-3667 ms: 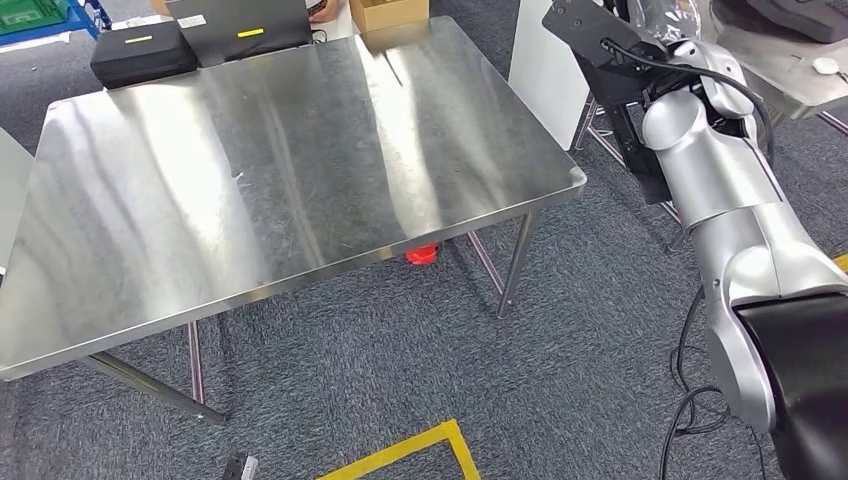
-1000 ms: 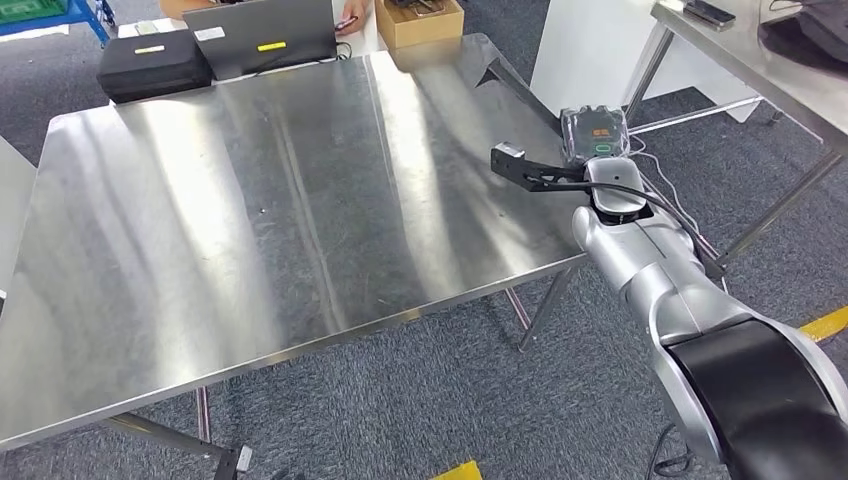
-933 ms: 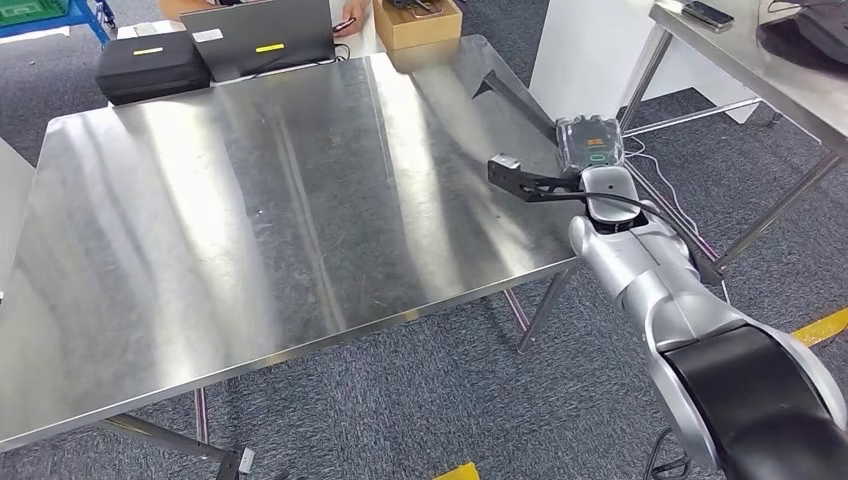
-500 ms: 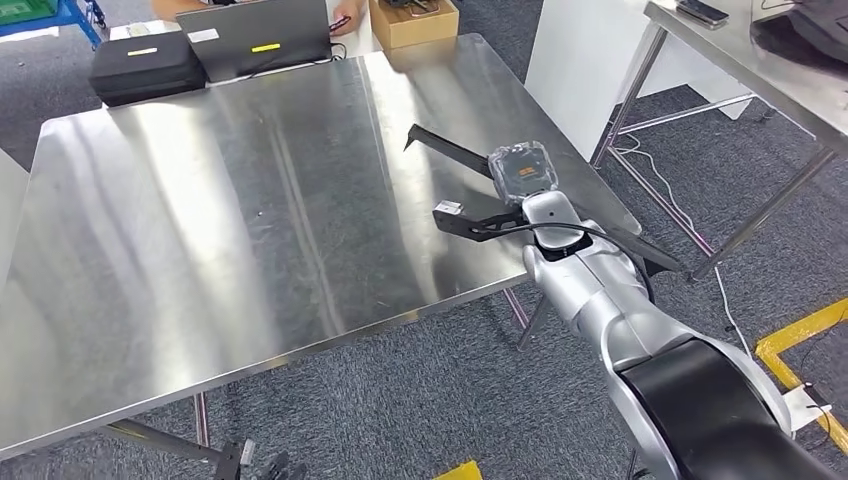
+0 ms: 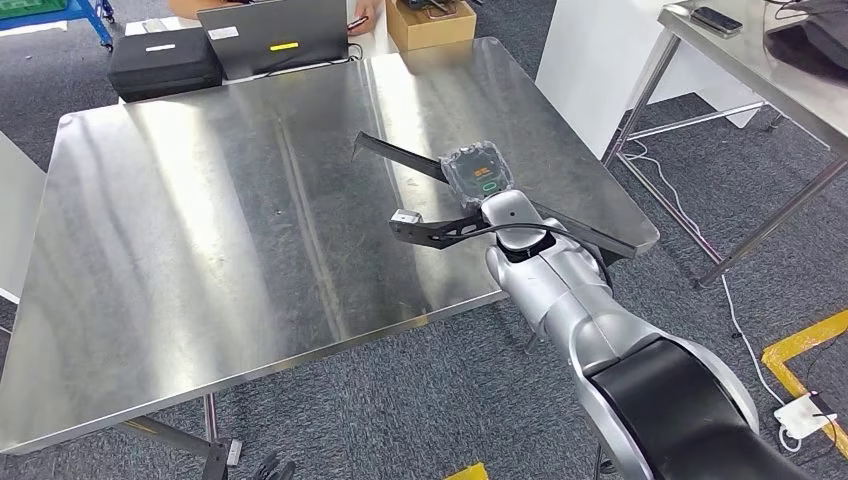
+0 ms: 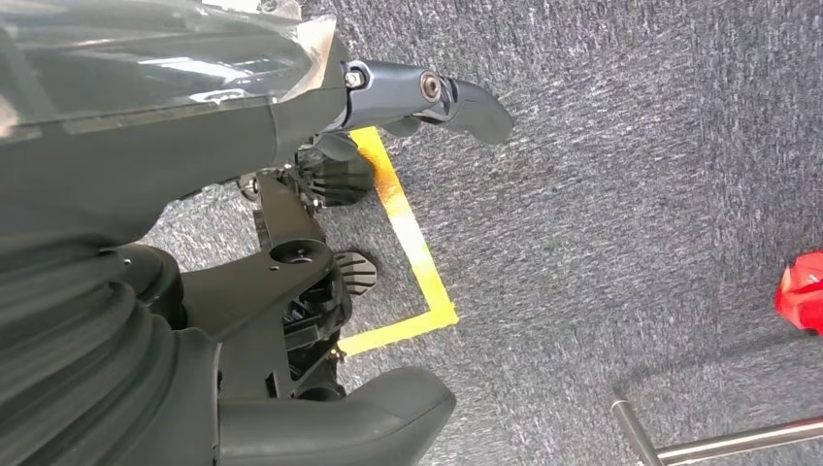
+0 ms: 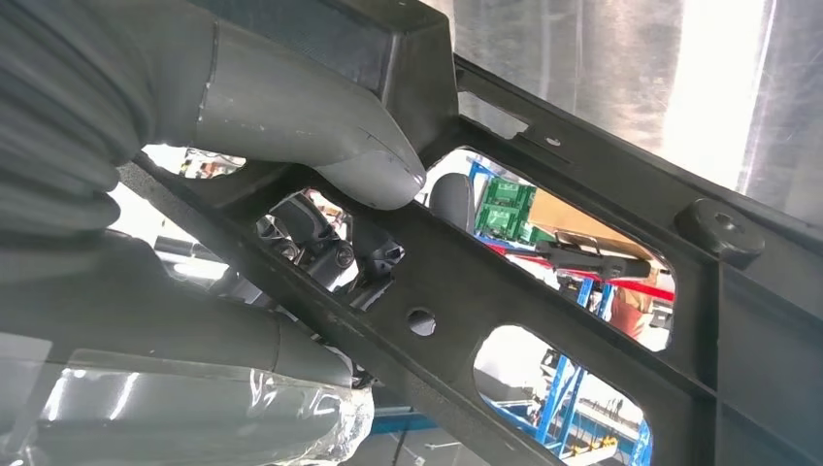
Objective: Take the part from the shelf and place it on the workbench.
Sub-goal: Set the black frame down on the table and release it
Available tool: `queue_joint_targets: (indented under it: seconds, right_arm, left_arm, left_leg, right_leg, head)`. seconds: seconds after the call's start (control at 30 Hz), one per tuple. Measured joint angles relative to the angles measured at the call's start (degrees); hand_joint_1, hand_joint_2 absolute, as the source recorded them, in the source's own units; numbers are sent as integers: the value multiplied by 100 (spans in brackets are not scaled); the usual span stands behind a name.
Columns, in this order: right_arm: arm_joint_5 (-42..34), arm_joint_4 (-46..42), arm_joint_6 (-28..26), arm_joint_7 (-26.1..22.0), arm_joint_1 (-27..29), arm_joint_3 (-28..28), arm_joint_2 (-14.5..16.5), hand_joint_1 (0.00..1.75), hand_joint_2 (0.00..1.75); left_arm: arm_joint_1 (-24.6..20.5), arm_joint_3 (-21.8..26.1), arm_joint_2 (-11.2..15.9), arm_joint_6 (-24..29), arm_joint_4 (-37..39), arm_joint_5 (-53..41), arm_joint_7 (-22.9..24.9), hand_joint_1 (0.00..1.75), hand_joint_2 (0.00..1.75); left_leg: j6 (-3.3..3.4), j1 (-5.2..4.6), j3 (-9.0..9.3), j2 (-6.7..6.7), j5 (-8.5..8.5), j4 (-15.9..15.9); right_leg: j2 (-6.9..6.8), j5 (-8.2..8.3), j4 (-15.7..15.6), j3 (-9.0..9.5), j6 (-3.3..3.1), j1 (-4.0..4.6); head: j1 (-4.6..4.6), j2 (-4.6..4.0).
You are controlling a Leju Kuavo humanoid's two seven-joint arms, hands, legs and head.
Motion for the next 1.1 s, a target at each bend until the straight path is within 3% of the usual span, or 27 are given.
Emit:
queue_joint_targets:
  seconds: [0.47,0.67,1.1]
  right_arm:
    - [-21,-1,-45,-82,0,-110,106,175,175]
    - [-122,-63,-23,-278,-55,-417,167,175,175]
    - [-50,-448,-3,-503,-121,-1083,-1,175,175]
  left_arm:
    - [3,81,8,0,0,15,13,0,175]
    - [33,161,8,-51,0,16,11,0,175]
    - [62,275,-7,-136,0,-55,44,0,175]
  left_leg:
    - [6,15,2,5,5,-1]
    - [5,17,2,5,6,-1]
    - [6,15,2,5,6,0]
  right_leg:
    - [2,6,2,-3,12,24]
    - [1,6,2,-3,12,24]
    - [2,6,2,-3,12,22]
  head:
    - [-2,0]
    - [-1,0]
    - [-1,0]
